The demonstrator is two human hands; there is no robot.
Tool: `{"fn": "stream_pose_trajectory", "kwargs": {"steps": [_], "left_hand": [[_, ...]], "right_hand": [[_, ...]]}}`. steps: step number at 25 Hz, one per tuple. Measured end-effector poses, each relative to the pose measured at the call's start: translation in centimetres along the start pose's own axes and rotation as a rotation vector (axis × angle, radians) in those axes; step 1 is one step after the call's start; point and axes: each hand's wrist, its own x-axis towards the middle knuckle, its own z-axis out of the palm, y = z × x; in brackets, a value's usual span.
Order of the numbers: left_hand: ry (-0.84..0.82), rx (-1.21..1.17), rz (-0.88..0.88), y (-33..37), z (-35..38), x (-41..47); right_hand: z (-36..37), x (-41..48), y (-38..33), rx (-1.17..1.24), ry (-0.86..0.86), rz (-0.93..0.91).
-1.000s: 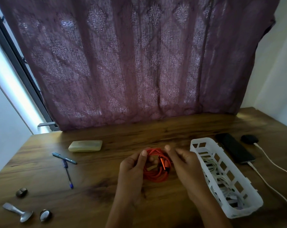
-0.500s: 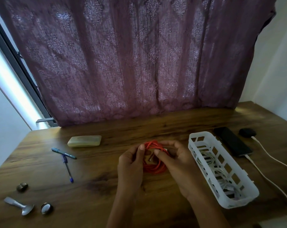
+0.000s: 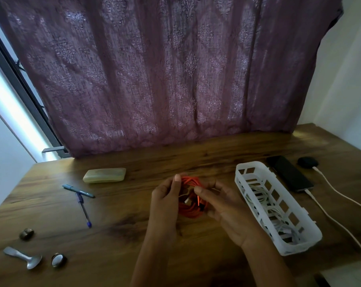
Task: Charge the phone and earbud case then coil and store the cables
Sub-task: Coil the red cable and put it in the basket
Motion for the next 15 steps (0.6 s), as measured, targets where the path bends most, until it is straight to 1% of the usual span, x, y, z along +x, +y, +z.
{"fn": "stream_pose_trajectory", "kwargs": {"steps": [3,7,10,15], "left_hand": [[-0.039,-0.092,-0.069,0.3,0.0,0.2],[-0.063,-0.095,-0.136,0.7,0.4,0.8],[-0.105,-0.058,-0.182,0.7,0.9,1.6],[-0.205,0.047,-0.232,-0.9,1.8,2.2]], "right_hand": [[-0.3,0.0,0.1,-0.007,-0.01,-0.026],[-0.5,0.0,0.4,0.0,0.012,-0.041],[-0.8,0.1,0.4,0.009,0.092,-0.057],[-1.9,-0.3,0.2,0.008,0.307,-0.077]]}}
